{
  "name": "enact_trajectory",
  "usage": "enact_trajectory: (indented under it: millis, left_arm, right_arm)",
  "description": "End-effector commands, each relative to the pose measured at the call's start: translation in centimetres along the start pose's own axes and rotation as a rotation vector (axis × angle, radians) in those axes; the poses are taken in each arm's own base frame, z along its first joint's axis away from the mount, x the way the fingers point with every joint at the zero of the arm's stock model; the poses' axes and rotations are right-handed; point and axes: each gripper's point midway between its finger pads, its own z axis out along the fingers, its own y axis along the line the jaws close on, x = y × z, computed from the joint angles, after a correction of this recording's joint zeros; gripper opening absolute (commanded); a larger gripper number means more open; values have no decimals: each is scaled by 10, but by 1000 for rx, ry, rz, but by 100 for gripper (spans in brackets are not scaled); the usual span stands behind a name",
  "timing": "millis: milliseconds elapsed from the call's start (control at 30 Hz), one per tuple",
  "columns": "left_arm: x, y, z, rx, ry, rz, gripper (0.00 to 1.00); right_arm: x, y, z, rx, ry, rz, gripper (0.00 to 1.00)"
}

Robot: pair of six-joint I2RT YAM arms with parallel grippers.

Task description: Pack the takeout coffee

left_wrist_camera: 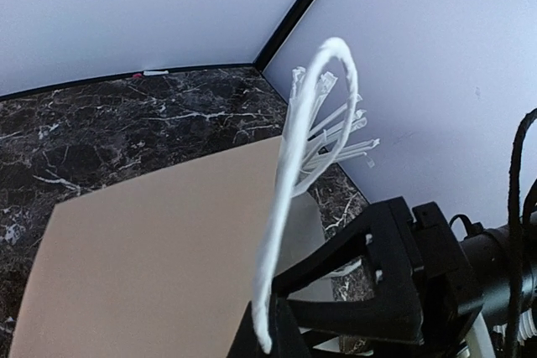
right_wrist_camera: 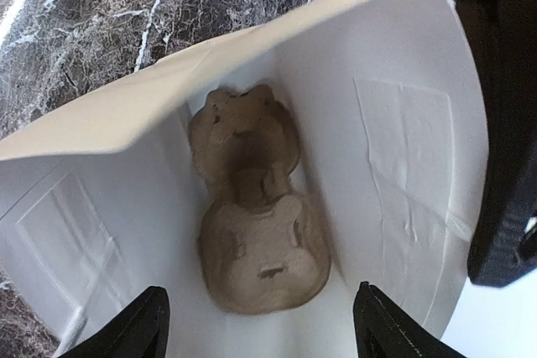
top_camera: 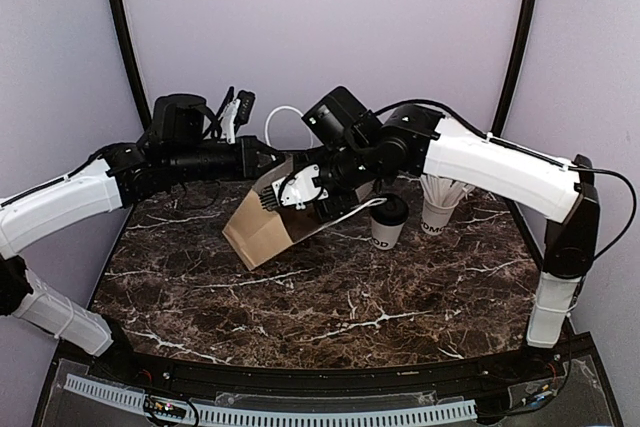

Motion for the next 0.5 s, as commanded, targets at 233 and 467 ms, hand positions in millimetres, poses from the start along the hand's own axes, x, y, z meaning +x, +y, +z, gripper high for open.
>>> enact_trajectory:
  millis: [233, 467]
  left_arm:
    - [-2, -49, -33, 190, 213, 80, 0]
    - [25, -55, -37, 258, 347, 79, 0]
  right_arm:
    - [-41, 29, -34, -164, -51, 11, 75]
    - [-49, 64, -39, -345, -72, 114, 74]
